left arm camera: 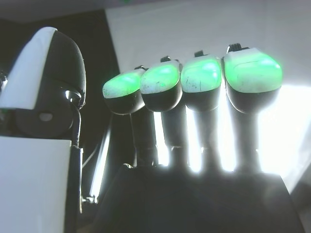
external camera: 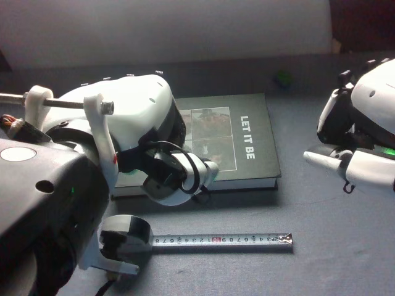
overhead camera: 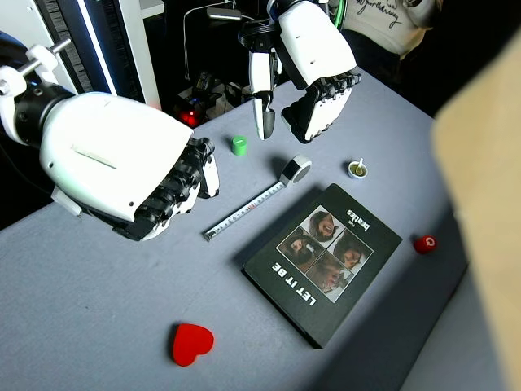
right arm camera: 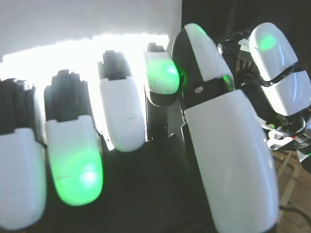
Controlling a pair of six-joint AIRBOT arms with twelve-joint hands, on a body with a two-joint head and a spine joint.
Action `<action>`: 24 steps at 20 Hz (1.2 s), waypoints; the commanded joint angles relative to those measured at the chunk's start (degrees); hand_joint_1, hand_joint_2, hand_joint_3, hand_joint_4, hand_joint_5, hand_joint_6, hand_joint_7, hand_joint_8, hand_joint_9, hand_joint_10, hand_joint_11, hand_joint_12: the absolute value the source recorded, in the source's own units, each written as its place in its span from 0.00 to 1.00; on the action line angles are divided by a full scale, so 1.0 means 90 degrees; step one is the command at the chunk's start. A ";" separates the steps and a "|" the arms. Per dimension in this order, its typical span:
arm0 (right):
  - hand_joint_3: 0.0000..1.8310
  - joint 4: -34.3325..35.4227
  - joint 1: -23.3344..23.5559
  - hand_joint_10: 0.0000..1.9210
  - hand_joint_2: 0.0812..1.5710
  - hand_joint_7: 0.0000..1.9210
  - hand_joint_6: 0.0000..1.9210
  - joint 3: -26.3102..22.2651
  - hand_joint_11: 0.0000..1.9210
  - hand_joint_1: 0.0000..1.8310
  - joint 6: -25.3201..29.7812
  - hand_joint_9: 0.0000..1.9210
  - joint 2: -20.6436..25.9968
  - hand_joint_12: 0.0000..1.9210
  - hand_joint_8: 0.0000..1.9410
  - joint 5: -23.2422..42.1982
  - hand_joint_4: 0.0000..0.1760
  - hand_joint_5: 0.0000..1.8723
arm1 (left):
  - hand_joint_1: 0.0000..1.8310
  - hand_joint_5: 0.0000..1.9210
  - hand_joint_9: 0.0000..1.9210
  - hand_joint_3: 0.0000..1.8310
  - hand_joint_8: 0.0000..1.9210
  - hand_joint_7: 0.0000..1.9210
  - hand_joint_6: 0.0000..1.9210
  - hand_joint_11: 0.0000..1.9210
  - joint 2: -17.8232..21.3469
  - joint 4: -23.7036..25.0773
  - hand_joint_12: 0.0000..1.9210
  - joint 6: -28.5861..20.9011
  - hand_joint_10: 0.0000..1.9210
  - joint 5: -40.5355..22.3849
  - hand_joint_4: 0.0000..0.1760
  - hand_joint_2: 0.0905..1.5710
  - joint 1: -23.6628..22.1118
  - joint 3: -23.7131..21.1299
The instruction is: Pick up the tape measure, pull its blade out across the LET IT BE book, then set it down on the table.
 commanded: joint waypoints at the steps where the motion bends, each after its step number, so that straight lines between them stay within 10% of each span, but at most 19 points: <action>1: 0.12 -0.0310 0.0076 0.01 0.55 0.02 0.03 -0.0020 0.00 0.05 0.0035 0.00 0.0016 0.13 0.02 0.0465 0.07 0.02 | 0.01 0.09 0.08 0.05 0.02 0.07 0.03 0.01 -0.0001 0.0556 0.33 -0.0040 0.03 -0.0136 0.01 0.59 -0.0024 0.0033; 12: 0.00 -0.0519 0.0027 0.00 0.61 0.04 0.00 0.0128 0.00 0.07 0.0281 0.02 0.0069 0.11 0.00 0.0258 0.00 0.04 | 0.05 0.10 0.11 0.00 0.01 0.11 0.00 0.00 0.0047 0.0848 0.35 -0.0433 0.01 -0.0185 0.00 0.61 0.0293 0.0157; 17: 0.00 -0.1853 0.0009 0.00 0.62 0.02 0.00 0.0659 0.00 0.04 0.2057 0.01 0.0100 0.06 0.00 -0.0835 0.00 0.02 | 0.33 0.12 0.13 0.00 0.00 0.12 0.00 0.03 0.0211 0.1594 0.35 -0.1820 0.00 -0.1057 0.00 0.55 0.1029 0.0052; 19: 0.00 -0.2870 0.0039 0.00 0.62 0.02 0.00 0.0954 0.00 0.05 0.3616 0.00 0.0081 0.06 0.00 -0.1405 0.00 0.02 | 0.38 0.12 0.13 0.00 0.00 0.11 0.00 0.03 0.0301 0.1848 0.35 -0.2970 0.00 -0.1540 0.00 0.56 0.1416 -0.0058; 24: 0.00 -0.5738 -0.0072 0.00 0.64 0.06 0.00 0.1383 0.00 0.06 0.6860 0.04 0.0067 0.20 0.00 -0.1053 0.00 0.07 | 0.54 0.14 0.13 0.00 0.00 0.13 0.00 0.02 0.0399 0.2110 0.35 -0.3769 0.00 -0.1942 0.00 0.60 0.1785 -0.0260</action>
